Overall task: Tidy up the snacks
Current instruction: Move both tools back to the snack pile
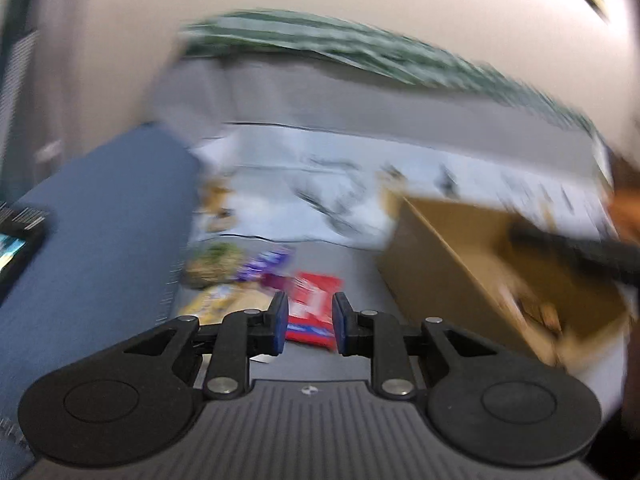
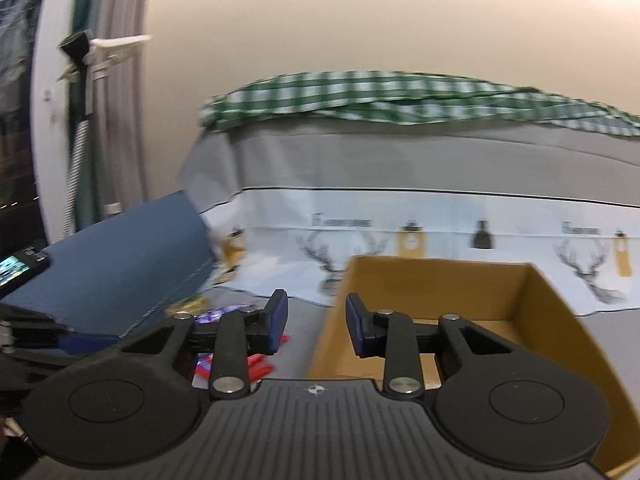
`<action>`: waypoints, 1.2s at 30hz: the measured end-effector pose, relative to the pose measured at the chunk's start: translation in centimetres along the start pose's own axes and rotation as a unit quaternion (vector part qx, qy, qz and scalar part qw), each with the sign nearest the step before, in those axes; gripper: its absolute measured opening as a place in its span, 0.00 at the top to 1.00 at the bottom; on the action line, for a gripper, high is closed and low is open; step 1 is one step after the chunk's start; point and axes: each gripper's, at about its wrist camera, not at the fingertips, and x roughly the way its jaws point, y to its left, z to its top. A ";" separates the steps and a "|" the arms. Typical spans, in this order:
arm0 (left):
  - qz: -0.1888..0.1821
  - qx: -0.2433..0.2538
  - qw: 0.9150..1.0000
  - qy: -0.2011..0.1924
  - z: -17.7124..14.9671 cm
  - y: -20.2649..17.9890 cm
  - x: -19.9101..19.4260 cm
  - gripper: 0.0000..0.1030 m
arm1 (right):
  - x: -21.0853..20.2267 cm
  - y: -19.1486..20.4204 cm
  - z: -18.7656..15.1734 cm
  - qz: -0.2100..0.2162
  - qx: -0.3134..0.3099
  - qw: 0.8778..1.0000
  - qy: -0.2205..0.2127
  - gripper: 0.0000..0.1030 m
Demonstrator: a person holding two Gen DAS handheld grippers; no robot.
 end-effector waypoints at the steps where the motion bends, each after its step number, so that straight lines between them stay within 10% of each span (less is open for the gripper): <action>1: 0.010 -0.015 1.000 0.004 0.0 0.6 0.1 0.75 | 0.1 0.7 -0.3 0.012 -0.004 1.000 0.001 0.68; 10: 0.025 -0.031 0.999 0.021 -0.2 2.2 0.7 0.75 | 3.3 6.9 -4.0 0.088 -0.049 0.994 0.050 0.68; 20: 0.056 -0.031 0.997 0.053 -0.2 2.7 3.8 0.75 | 10.0 8.2 -6.8 0.059 -0.040 0.991 0.109 0.62; 36: 0.089 -0.021 0.996 0.010 0.2 2.4 4.0 0.74 | 22.7 8.3 -8.3 -0.017 0.027 0.988 0.154 0.17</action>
